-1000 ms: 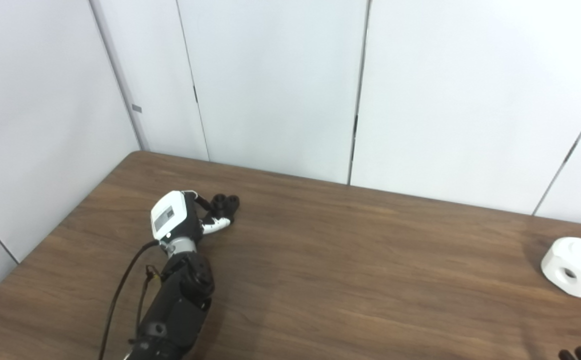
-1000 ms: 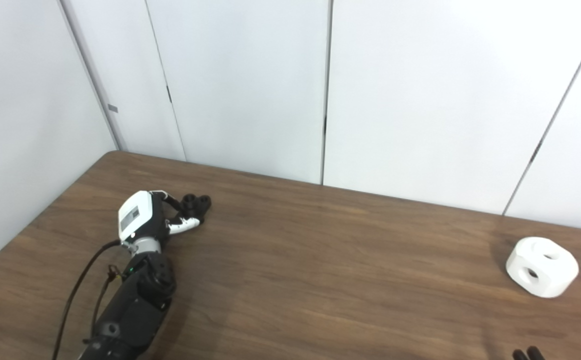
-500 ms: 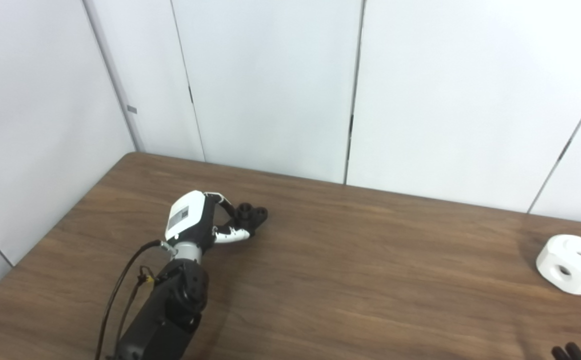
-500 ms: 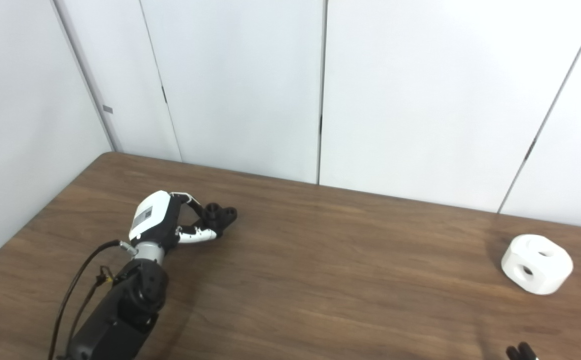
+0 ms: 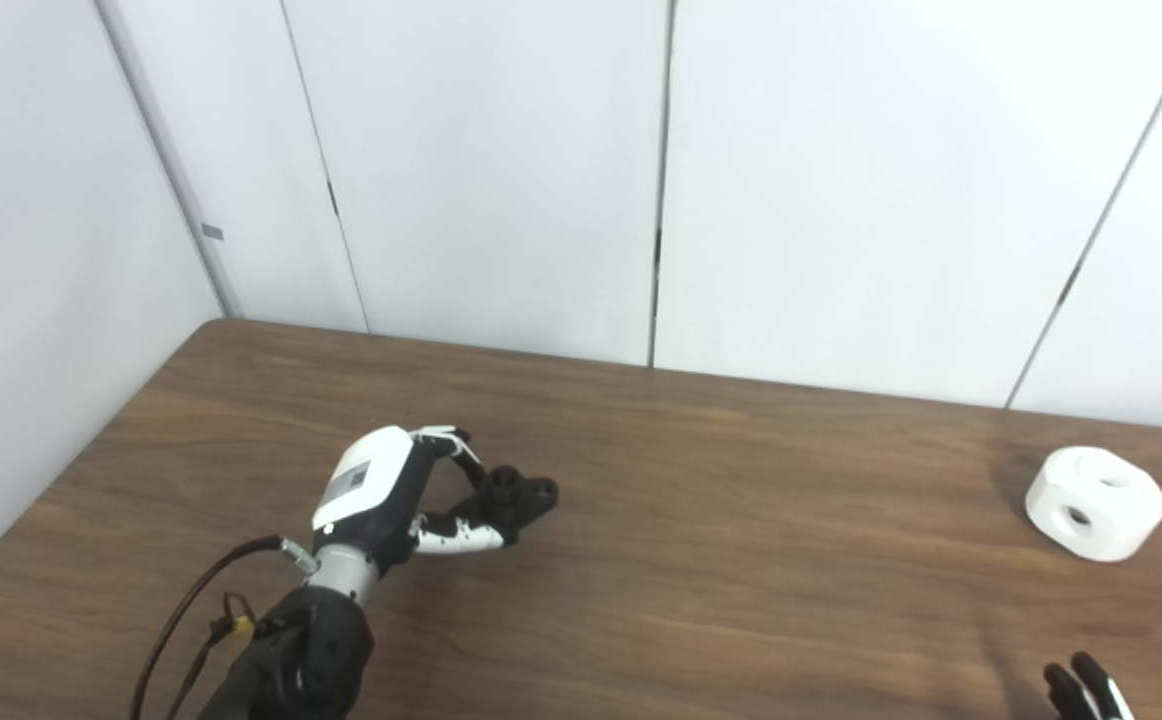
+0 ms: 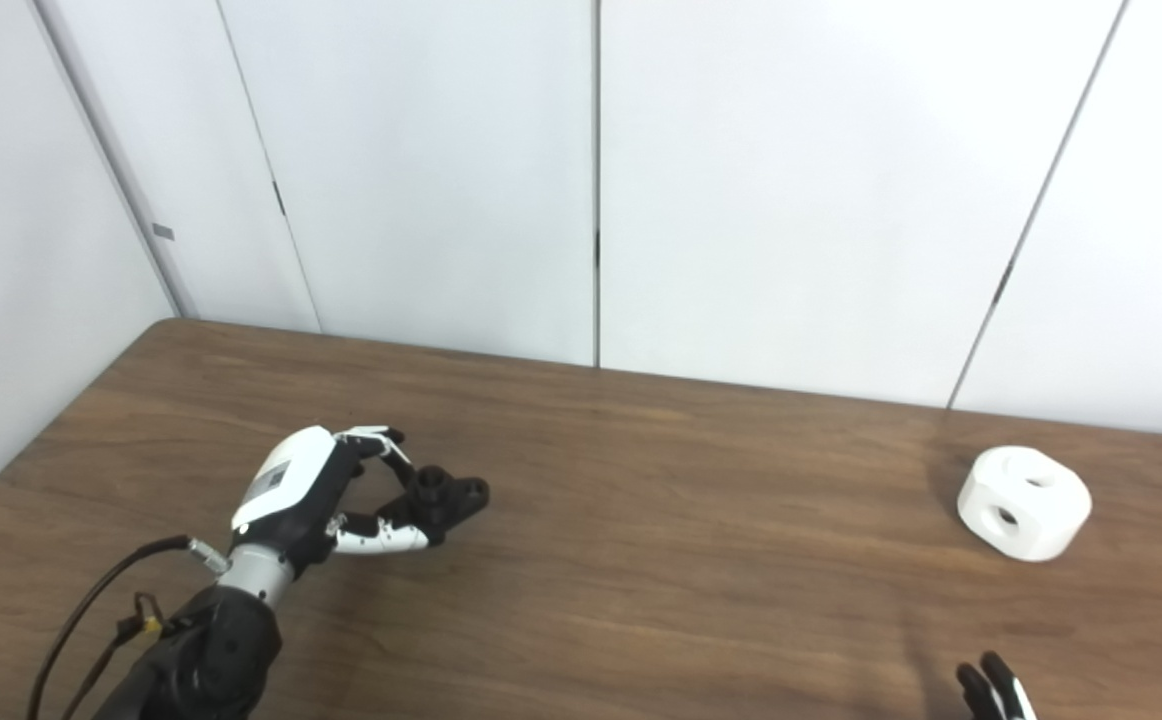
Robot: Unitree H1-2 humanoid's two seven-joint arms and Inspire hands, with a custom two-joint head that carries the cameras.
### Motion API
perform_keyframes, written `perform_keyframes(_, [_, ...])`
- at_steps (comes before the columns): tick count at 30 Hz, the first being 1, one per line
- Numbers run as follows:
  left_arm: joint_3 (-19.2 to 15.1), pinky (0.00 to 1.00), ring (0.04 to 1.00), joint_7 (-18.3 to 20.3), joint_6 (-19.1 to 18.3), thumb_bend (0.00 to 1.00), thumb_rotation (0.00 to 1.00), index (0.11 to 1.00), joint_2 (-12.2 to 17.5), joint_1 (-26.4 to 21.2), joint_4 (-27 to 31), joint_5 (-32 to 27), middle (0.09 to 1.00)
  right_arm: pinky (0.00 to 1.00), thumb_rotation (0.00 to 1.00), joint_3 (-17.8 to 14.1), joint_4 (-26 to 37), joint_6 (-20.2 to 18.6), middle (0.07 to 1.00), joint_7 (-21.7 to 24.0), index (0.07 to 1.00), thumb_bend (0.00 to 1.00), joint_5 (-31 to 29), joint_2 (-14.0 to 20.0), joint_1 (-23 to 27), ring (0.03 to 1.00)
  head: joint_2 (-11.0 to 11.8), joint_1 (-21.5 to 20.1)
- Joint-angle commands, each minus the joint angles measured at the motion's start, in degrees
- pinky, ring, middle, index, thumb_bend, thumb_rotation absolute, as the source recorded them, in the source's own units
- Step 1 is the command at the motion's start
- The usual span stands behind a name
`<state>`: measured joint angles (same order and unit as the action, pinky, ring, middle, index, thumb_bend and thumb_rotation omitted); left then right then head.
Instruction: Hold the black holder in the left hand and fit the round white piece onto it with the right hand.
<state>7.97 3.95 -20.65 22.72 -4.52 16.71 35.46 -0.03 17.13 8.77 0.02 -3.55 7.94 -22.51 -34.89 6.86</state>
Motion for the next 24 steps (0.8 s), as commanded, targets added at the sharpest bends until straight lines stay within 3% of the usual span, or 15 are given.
perform_keyframes(1, [0.01, 0.84, 0.935, 0.41, 3.65, 0.50, 0.06, 0.492, 1.34, -0.04, 3.39, 0.04, 0.851, 1.00, 1.00, 0.57, 0.70, -0.59, 0.922, -0.70, 0.943, 0.49, 0.49, -3.23, 0.31, 0.957, -0.20, -0.34])
perform_keyframes(7, [0.23, 0.85, 0.933, 1.31, 8.24, 0.50, 0.06, 0.493, -0.09, 3.14, 6.16, -1.14, 0.853, 1.00, 0.97, 1.18, 1.57, -1.08, 0.901, -1.71, 0.921, 0.51, 2.04, -3.59, 0.26, 0.941, -0.65, -2.61])
perform_keyframes(15, [3.50, 0.83, 0.912, 1.07, 16.29, 0.50, 0.06, 0.492, -2.55, 7.46, 8.20, 0.64, 0.835, 1.00, 0.94, 2.59, 3.55, -3.12, 0.895, -2.62, 0.913, 0.50, 2.68, -3.46, 0.52, 0.956, -1.70, -6.44])
perform_keyframes(24, [6.67, 0.82, 0.919, 4.87, 18.77, 0.50, 0.06, 0.491, -5.33, 9.72, 10.52, 1.98, 0.841, 1.00, 0.93, 3.95, 6.72, -7.38, 0.894, -4.14, 0.912, 0.51, 4.54, -4.18, 1.09, 0.948, -4.91, -10.20])
